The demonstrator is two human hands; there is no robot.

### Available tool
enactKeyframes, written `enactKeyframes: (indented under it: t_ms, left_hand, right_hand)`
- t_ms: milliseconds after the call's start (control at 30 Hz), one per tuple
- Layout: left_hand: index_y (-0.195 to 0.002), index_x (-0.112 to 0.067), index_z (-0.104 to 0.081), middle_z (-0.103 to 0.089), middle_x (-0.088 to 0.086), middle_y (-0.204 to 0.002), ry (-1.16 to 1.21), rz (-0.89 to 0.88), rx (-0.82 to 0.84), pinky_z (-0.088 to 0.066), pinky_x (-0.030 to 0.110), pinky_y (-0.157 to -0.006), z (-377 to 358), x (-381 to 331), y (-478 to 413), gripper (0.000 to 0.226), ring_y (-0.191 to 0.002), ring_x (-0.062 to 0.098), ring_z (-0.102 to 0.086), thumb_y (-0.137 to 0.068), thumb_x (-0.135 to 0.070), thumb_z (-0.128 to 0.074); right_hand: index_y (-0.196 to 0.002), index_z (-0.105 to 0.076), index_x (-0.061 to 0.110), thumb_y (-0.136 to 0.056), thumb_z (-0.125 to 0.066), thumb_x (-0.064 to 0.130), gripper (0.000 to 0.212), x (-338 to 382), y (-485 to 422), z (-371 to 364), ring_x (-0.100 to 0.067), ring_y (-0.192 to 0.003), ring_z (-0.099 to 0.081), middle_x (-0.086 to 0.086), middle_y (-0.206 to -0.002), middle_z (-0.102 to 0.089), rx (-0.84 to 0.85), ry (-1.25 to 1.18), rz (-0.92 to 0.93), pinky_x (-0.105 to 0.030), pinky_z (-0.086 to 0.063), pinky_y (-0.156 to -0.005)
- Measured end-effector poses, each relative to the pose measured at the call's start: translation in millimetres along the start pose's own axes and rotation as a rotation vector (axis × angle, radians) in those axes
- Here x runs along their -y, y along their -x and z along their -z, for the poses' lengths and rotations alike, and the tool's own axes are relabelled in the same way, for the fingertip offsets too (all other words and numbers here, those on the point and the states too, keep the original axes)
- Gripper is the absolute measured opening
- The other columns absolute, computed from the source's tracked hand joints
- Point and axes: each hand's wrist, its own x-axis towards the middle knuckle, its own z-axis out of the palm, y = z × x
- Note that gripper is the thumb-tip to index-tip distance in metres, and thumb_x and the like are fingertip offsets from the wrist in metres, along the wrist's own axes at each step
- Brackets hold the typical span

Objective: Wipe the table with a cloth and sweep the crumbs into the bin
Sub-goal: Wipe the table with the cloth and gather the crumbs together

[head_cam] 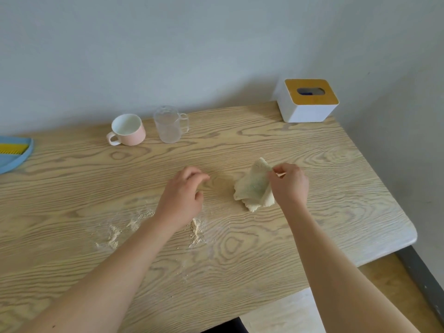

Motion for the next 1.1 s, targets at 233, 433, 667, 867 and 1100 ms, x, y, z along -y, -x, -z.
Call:
enactKeyframes:
  t_ms: [233,433,667,867,1100]
  left_hand:
    - [-0.120,-0.018,-0.059,-0.050,-0.004,-0.122,-0.036,0.059,0.039,-0.036,0.027,-0.096,-12,6,-8,0.036,-0.113,0.015,-0.047,-0.085,-0.009,-0.058]
    - [-0.122,-0.021,-0.058,-0.048,-0.006,-0.122,-0.051,0.124,0.055,-0.036,0.025,-0.097,-15,16,-5,0.037,-0.112,0.012,-0.046,-0.086,-0.010,-0.057]
    - [-0.122,-0.021,-0.058,-0.047,-0.007,-0.124,-0.061,0.272,0.046,-0.033,0.022,-0.097,-11,36,13,0.036,-0.117,0.013,-0.045,-0.087,-0.010,-0.058]
    - [-0.120,-0.021,-0.059,-0.050,-0.005,-0.120,-0.062,0.336,-0.015,-0.035,0.024,-0.095,-1,51,18,0.036,-0.113,0.014,-0.047,-0.086,-0.009,-0.060]
    - [-0.123,-0.021,-0.057,-0.047,-0.006,-0.123,-0.022,0.424,-0.060,-0.036,0.029,-0.101,2,58,25,0.037,-0.117,0.012,-0.043,-0.087,-0.011,-0.058]
  right_hand:
    - [-0.128,-0.052,0.019,-0.086,-0.056,0.023,0.043,-36,7,-48,-0.022,-0.118,-0.042,-0.001,-0.128,-0.048,0.247,0.194,0.144,-0.027,-0.042,-0.078]
    - [-0.132,-0.048,0.016,-0.086,-0.053,0.015,0.046,-35,7,-74,-0.026,-0.120,-0.030,-0.007,-0.128,-0.041,0.228,0.232,0.072,-0.032,-0.041,-0.095]
    - [-0.119,-0.063,0.017,-0.074,-0.053,-0.002,0.050,3,52,-101,-0.023,-0.106,-0.048,-0.003,-0.109,-0.059,0.395,-0.070,0.392,-0.030,-0.045,-0.084]
    - [-0.121,-0.062,0.015,-0.075,-0.058,0.003,0.047,12,-20,-84,-0.025,-0.101,-0.050,-0.005,-0.112,-0.056,0.101,-0.119,0.246,-0.025,-0.037,-0.082]
    - [-0.132,-0.051,0.020,-0.084,-0.051,0.007,0.050,2,-15,-107,-0.027,-0.104,-0.040,-0.007,-0.120,-0.049,0.249,0.181,0.213,-0.031,-0.039,-0.079]
